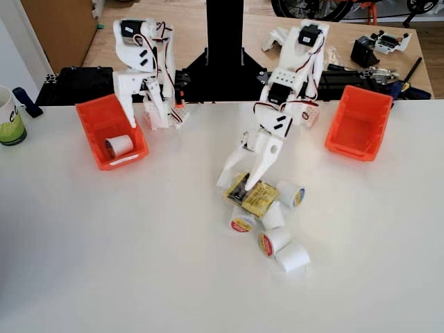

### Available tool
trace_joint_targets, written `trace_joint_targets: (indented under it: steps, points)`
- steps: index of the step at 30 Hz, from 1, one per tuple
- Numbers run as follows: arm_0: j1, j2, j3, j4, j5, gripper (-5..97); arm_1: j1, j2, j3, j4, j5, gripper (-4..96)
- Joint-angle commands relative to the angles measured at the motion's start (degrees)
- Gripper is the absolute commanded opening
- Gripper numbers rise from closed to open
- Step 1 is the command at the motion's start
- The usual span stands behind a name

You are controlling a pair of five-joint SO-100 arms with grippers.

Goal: Sort the coffee pods, blue into left, red into right

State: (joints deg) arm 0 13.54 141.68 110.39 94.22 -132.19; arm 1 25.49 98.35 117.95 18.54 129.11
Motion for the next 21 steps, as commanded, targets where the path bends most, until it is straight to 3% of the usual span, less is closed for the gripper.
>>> trace_joint_targets:
  steps: [1,6,9,13,14,21]
  points:
    - [-0.44,0.97,-0.62,0.35,0.35,26,-0.26,-0.26,2.55,-3.96,1.23,39.7]
    - [-0.44,0.79,-0.62,0.00,0.35,25,-0.44,-0.35,4.75,-5.36,2.20,35.0]
    - [-0.44,0.79,-0.70,0.09,0.35,25,-1.41,-0.35,5.89,-5.80,3.78,25.2]
    - [-0.44,0.97,-0.79,0.44,0.44,25,-2.64,-0.35,7.47,-7.12,6.68,0.0]
    - [-0.44,0.97,-0.79,0.44,0.44,25,-2.64,-0.35,7.47,-6.86,6.94,-2.5]
    - [-0.44,0.97,-0.88,0.62,0.44,25,-0.44,0.18,5.10,-4.48,3.60,-2.5]
